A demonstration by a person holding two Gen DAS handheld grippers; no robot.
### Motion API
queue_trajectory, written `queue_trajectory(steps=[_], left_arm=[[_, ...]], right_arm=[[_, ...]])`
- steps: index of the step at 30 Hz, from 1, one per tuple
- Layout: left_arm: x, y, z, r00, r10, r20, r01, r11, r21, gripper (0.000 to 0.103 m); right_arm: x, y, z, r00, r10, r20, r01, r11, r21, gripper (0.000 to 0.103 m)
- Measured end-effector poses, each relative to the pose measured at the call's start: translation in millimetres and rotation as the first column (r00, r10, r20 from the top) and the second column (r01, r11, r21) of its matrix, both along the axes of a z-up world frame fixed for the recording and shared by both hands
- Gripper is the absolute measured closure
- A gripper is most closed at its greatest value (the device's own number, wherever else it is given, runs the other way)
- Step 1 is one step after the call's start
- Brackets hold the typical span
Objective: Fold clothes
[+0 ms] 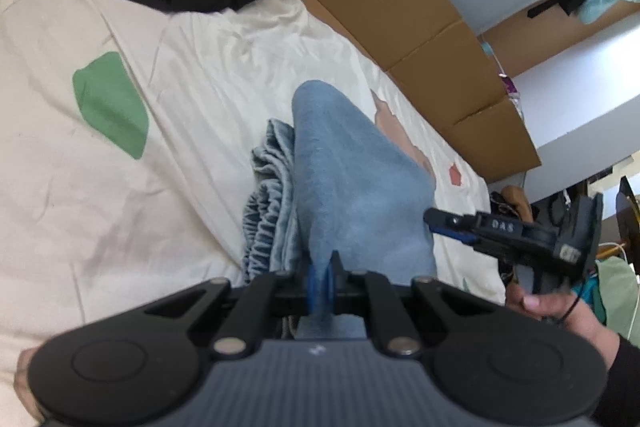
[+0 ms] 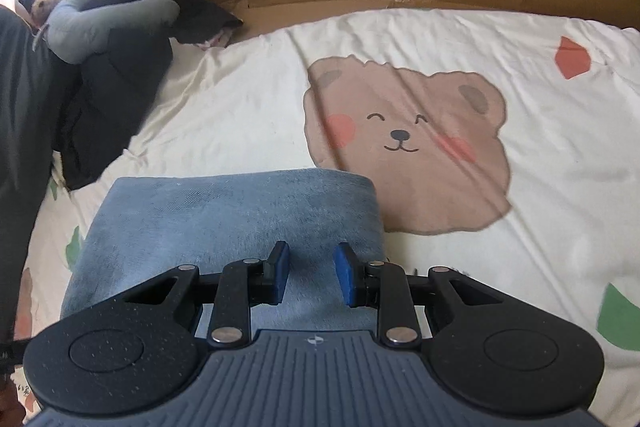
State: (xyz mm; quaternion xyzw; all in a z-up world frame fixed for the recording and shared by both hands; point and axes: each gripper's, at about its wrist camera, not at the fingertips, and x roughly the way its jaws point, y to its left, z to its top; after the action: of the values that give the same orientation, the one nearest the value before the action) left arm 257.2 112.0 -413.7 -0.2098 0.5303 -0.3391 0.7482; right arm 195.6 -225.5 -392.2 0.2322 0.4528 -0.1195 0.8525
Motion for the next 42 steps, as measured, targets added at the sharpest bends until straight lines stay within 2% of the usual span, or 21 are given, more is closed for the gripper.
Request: queue_trajectory(steps=[3, 6, 8, 9, 12, 16, 22, 24, 26, 27, 29, 31, 34, 36, 38, 42], left_arm=[[-0.1, 3.7, -4.6, 1.0, 0.005, -0.017, -0.005, 1.0, -0.01, 0.096], [-1.5, 0.6, 4.7, 1.0, -0.023, 0.005, 0.023, 1.0, 0.019, 0.095], [-2.3, -1.2, 17.9, 0.999, -0.043, 0.031, 0.041, 0.998, 0.056, 0.095], [-2.1, -0.9, 25.1, 0.998, -0.046, 0.047, 0.042, 0.997, 0.066, 0.095], [1.2, 0.9, 42.7, 0.995, -0.039, 0.095, 0.032, 0.996, 0.083, 0.095], [9.0, -7.1, 58.4, 0.984, -0.055, 0.168, 0.047, 0.997, 0.056, 0.095], [24.5, -44.4, 47.2, 0.97, -0.136, 0.201, 0.121, 0.989, 0.084, 0.095], [28.0, -57.6, 39.4, 0.964, -0.172, 0.202, 0.147, 0.98, 0.134, 0.095], [30.0, -67.7, 30.3, 0.959, -0.208, 0.191, 0.168, 0.964, 0.204, 0.095], [30.4, -68.7, 26.9, 0.959, -0.214, 0.186, 0.172, 0.961, 0.215, 0.095], [30.0, -67.7, 22.1, 0.958, -0.221, 0.185, 0.177, 0.958, 0.225, 0.096], [29.3, -66.8, 17.2, 0.955, -0.231, 0.186, 0.184, 0.954, 0.237, 0.101], [27.9, -65.4, 13.8, 0.952, -0.242, 0.187, 0.193, 0.95, 0.245, 0.1], [27.2, -63.8, 18.6, 0.953, -0.238, 0.187, 0.189, 0.951, 0.244, 0.1], [23.2, -59.8, 24.4, 0.952, -0.234, 0.198, 0.185, 0.953, 0.239, 0.1], [12.5, -49.4, 31.7, 0.953, -0.231, 0.197, 0.186, 0.957, 0.223, 0.1]], right_arm=[[14.9, -3.4, -12.0, 1.0, 0.002, -0.017, -0.002, 1.0, 0.001, 0.073], [26.3, -7.8, -15.3, 1.0, -0.009, -0.022, 0.01, 1.0, 0.007, 0.073], [31.8, -9.1, -12.8, 0.999, -0.017, -0.029, 0.017, 1.0, 0.004, 0.074], [30.9, -8.0, -8.8, 1.0, -0.015, -0.019, 0.015, 1.0, -0.003, 0.077], [25.0, -7.1, 3.0, 1.0, -0.015, 0.026, 0.015, 1.0, -0.01, 0.077], [20.8, -12.0, 6.2, 0.999, -0.043, 0.025, 0.043, 0.999, -0.018, 0.076], [30.3, -21.1, -2.8, 0.999, -0.041, 0.011, 0.042, 0.998, -0.037, 0.076], [36.3, -22.3, -4.7, 0.999, -0.033, 0.011, 0.034, 0.998, -0.045, 0.077], [44.1, -28.7, -9.1, 0.999, -0.05, -0.009, 0.05, 0.999, -0.008, 0.077], [48.9, -31.3, -12.2, 0.999, -0.049, -0.021, 0.049, 0.999, 0.0, 0.077], [55.5, -31.2, -17.7, 0.999, -0.024, -0.032, 0.023, 1.0, -0.021, 0.077], [59.1, -31.7, -23.9, 0.999, -0.022, -0.038, 0.022, 1.0, -0.01, 0.077], [66.3, -29.9, -30.4, 0.998, 0.0, -0.056, -0.002, 1.0, -0.019, 0.077], [69.8, -29.8, -26.6, 0.997, 0.006, -0.071, -0.008, 1.0, -0.028, 0.077], [64.3, -30.9, -16.1, 0.999, -0.001, -0.041, 0.0, 1.0, -0.02, 0.077], [39.1, -24.0, 2.6, 0.999, 0.03, -0.021, -0.031, 0.999, -0.033, 0.077]])
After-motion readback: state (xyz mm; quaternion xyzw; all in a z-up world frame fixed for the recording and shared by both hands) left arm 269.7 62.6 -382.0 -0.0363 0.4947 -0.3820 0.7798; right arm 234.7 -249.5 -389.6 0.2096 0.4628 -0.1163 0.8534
